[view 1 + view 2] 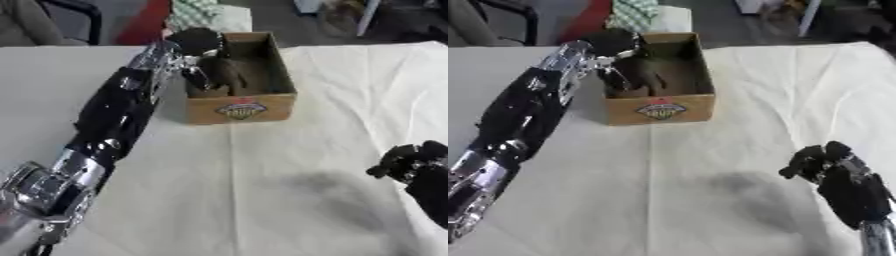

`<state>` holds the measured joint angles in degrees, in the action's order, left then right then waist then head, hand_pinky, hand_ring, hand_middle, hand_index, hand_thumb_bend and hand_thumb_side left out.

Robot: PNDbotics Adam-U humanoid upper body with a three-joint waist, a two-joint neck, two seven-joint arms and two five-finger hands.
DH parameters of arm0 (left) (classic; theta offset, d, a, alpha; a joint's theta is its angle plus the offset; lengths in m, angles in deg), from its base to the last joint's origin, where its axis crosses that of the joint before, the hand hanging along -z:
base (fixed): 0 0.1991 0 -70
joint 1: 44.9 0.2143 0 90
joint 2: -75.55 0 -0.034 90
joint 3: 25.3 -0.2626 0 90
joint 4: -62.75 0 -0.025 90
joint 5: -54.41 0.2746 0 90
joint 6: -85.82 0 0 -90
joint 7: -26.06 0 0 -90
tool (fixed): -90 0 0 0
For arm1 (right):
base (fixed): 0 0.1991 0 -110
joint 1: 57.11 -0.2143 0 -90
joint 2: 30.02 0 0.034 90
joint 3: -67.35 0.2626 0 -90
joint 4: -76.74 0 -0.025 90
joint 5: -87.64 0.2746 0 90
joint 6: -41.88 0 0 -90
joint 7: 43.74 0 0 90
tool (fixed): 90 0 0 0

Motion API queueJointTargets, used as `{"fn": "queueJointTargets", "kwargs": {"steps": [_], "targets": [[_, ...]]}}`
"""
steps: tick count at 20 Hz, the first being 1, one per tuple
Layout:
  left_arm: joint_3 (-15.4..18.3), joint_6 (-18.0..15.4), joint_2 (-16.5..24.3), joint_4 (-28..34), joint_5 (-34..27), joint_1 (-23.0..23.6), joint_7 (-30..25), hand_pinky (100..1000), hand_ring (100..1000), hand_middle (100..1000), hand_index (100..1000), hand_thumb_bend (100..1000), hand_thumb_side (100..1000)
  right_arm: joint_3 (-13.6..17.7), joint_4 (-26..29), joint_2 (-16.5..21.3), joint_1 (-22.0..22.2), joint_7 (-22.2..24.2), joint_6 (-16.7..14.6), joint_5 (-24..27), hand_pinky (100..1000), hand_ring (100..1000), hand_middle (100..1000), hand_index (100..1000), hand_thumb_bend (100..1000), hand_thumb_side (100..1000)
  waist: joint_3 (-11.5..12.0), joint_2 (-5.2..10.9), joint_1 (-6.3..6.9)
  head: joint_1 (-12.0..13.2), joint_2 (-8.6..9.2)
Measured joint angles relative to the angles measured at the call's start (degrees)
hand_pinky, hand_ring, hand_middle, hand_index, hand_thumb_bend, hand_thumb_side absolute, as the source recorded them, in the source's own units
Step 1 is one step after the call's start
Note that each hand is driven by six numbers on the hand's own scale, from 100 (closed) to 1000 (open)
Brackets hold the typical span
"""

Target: Pick up objects on the table and place them in the box.

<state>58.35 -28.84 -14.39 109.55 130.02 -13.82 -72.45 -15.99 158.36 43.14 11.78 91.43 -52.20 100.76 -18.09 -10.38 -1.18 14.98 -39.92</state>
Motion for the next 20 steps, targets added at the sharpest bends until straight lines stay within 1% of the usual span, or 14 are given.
{"fn": "queueJointTargets", "kwargs": {"steps": [1, 2, 5, 6, 7, 8, 10, 12, 13, 14, 15, 16, 18, 20], "targets": [[0.0, 0.2, -0.1, -0.6, 1.0, 0.1, 0.3, 669, 579, 556, 674, 400, 174, 0.0, 0.0, 0.0, 0.0, 0.1, 0.0, 0.0, 678, 542, 551, 661, 100, 869, 0.0, -0.09, 0.00, 0.0, 0.00], [0.0, 0.3, -0.2, -1.2, 1.9, 0.3, 0.3, 675, 594, 573, 686, 413, 178, 0.0, 0.0, 0.0, 0.0, 0.1, -0.1, 0.0, 678, 542, 551, 661, 100, 869, 0.0, -0.19, 0.00, 0.0, 0.00], [0.2, 0.5, -0.4, -2.1, 4.5, 0.4, 0.0, 722, 699, 682, 760, 510, 191, 0.0, 0.0, 0.0, 0.0, 0.1, -0.1, 0.0, 678, 542, 551, 661, 100, 869, -0.1, -0.22, 0.00, 0.0, 0.00], [0.2, 0.5, -0.4, -2.2, 5.1, 0.4, -0.3, 739, 725, 709, 775, 535, 246, 0.0, 0.0, 0.0, 0.0, 0.1, -0.1, 0.0, 677, 542, 551, 661, 100, 869, -0.1, -0.22, 0.00, -0.1, 0.00], [0.3, 0.5, -0.4, -2.3, 5.5, 0.4, -0.5, 739, 725, 709, 775, 535, 246, 0.0, 0.0, 0.0, 0.0, 0.1, -0.1, -0.1, 677, 542, 551, 661, 100, 869, -0.1, -0.22, 0.00, -0.1, 0.01], [0.5, 0.4, -0.4, -2.3, 5.6, 0.4, -0.6, 779, 778, 762, 801, 601, 454, 0.0, 0.0, 0.0, 0.0, 0.1, -0.1, -0.1, 677, 542, 551, 661, 100, 869, 0.0, -0.23, 0.00, -0.1, 0.01], [0.7, 0.2, -0.4, -2.1, 5.4, 0.4, -0.9, 817, 821, 802, 823, 668, 604, 0.0, 0.0, 0.0, 0.0, 0.1, -0.1, -0.2, 677, 542, 551, 660, 100, 869, 0.0, -0.23, -0.01, -0.2, 0.02], [0.9, -0.1, -0.4, -1.3, 4.4, 0.4, -1.0, 843, 852, 828, 834, 734, 679, 0.0, 0.0, 0.0, 0.0, 0.1, -0.1, -0.2, 677, 542, 551, 660, 100, 868, 0.1, -0.23, -0.02, -0.3, 0.05], [0.9, -0.2, -0.4, -0.7, 3.7, 0.4, -1.1, 847, 856, 833, 835, 747, 692, 0.0, 0.0, 0.0, 0.0, 0.0, -0.2, -0.2, 677, 542, 551, 660, 100, 868, 0.1, -0.23, -0.02, -0.3, 0.14], [0.9, -0.3, -0.3, 0.0, 3.0, 0.3, -1.3, 858, 870, 847, 843, 795, 733, 0.0, -0.1, 0.0, 0.0, 0.0, -0.2, -0.2, 677, 542, 551, 660, 100, 869, 0.1, -0.23, -0.02, -0.3, 0.17], [0.9, -0.4, -0.2, 0.8, 2.5, 0.3, -1.4, 861, 874, 852, 846, 822, 745, 0.0, -0.1, 0.0, 0.0, 0.0, -0.2, -0.2, 677, 542, 551, 660, 100, 869, 0.2, -0.23, -0.02, -0.3, 0.18], [0.9, -0.6, 0.1, 1.7, 2.0, 0.2, -1.6, 869, 883, 862, 852, 867, 771, 0.0, -0.1, 0.0, 0.0, 0.0, -0.2, -0.3, 677, 542, 551, 660, 100, 868, 0.3, -0.23, -0.02, -0.3, 0.18], [0.9, -1.0, 1.0, 3.5, 1.3, -0.2, -2.2, 867, 882, 862, 854, 884, 771, 0.0, -0.2, 0.0, 0.0, 0.0, -0.2, -0.3, 677, 542, 551, 660, 100, 867, 0.5, -0.22, -0.02, -0.5, 0.19], [0.9, -1.5, 2.0, 5.6, 0.6, -0.5, -3.1, 862, 878, 856, 854, 877, 758, 0.0, -0.2, 0.0, 0.0, 0.0, -0.2, -0.4, 678, 542, 551, 660, 100, 867, 0.7, -0.22, -0.01, -0.5, 0.19]]}}
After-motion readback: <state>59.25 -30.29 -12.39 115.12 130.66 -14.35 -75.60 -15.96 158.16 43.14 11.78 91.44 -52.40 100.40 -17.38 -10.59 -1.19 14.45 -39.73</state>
